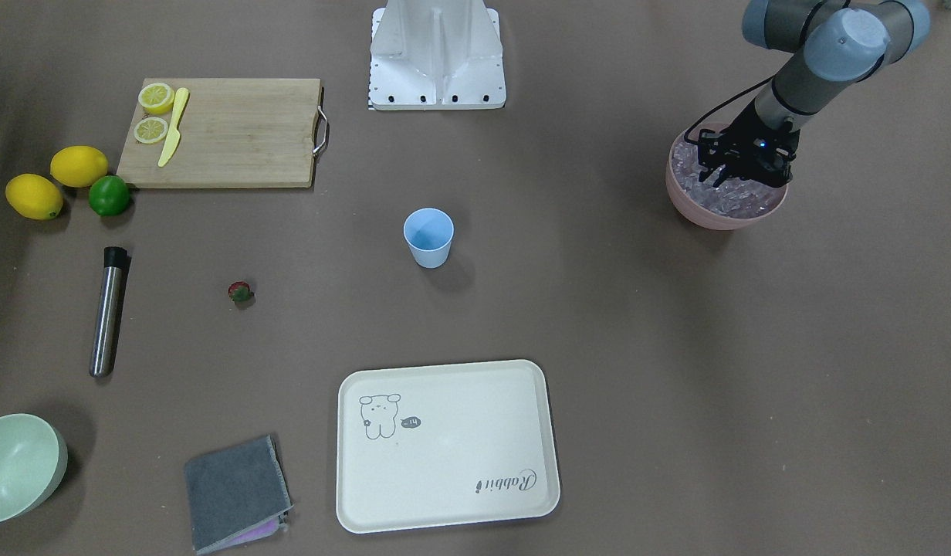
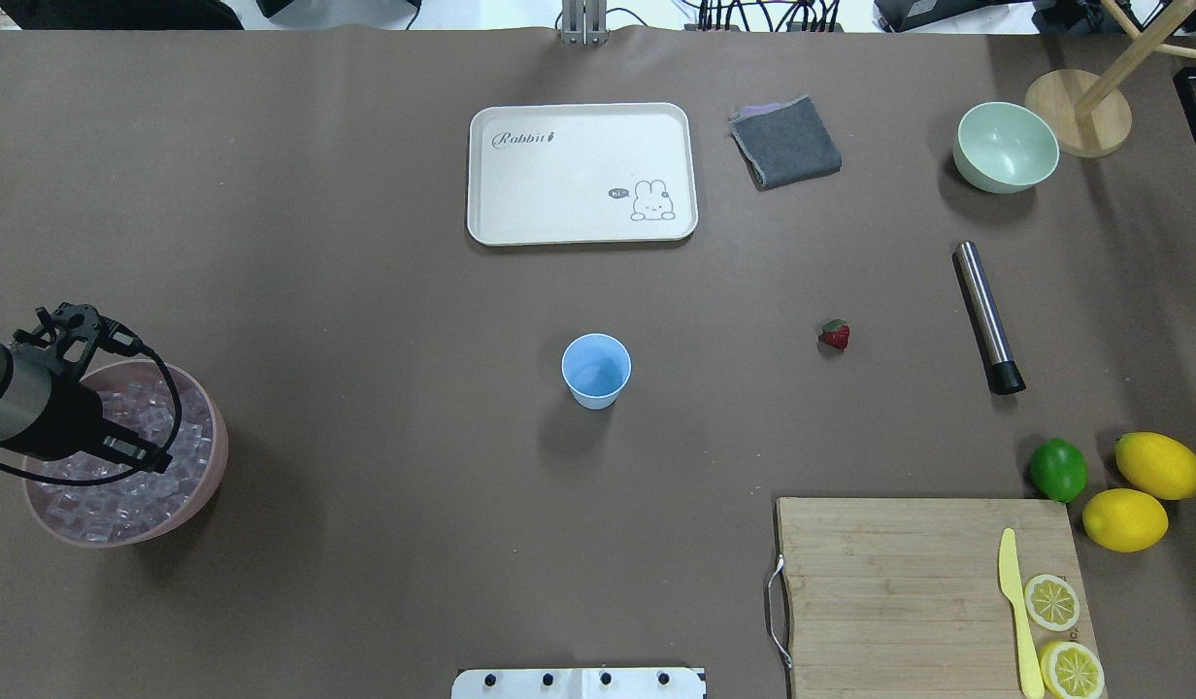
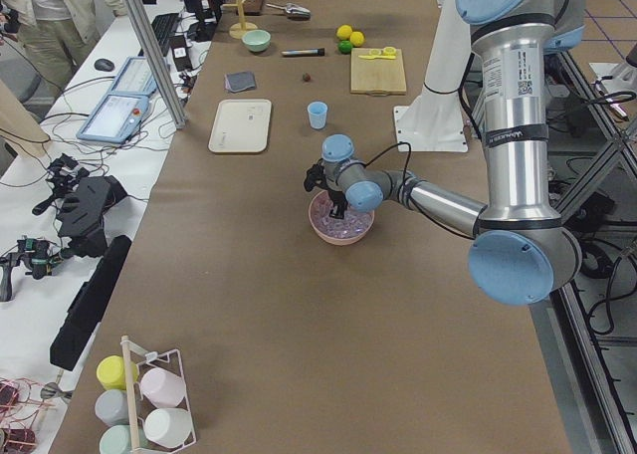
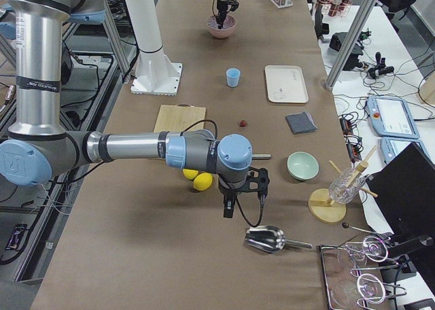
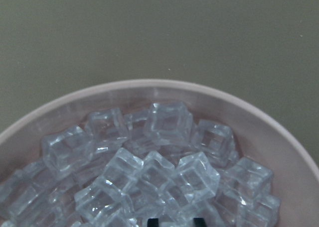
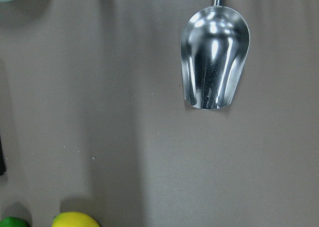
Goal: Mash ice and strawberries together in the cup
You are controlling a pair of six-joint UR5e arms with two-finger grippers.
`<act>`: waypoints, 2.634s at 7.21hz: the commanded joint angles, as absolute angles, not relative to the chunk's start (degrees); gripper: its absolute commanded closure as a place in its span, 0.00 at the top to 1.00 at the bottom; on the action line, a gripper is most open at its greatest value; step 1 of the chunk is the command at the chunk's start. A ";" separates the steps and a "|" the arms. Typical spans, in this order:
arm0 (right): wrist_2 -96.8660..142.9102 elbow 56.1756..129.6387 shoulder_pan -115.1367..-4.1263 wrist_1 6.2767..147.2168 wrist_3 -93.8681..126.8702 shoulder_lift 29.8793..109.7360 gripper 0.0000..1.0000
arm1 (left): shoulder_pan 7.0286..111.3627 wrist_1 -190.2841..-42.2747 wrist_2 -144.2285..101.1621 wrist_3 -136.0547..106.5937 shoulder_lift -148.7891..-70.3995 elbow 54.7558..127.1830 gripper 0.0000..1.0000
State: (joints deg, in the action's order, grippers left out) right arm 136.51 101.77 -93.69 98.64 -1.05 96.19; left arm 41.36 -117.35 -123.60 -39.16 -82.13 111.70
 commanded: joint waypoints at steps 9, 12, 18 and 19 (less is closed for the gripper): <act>136.67 101.78 -93.08 98.70 0.97 95.54 1.00 | 47.56 -116.72 -121.66 -49.26 -111.46 105.95 0.00; 136.67 101.69 -93.08 98.70 0.88 95.63 1.00 | 38.50 -114.54 -112.59 -55.97 -122.66 101.79 0.00; 136.76 101.51 -92.72 98.79 0.97 95.62 1.00 | 30.42 -113.82 -102.40 -57.74 -129.37 95.55 0.00; 136.67 101.51 -92.55 98.79 0.97 95.54 1.00 | 30.15 -113.82 -102.31 -57.74 -129.37 94.93 0.00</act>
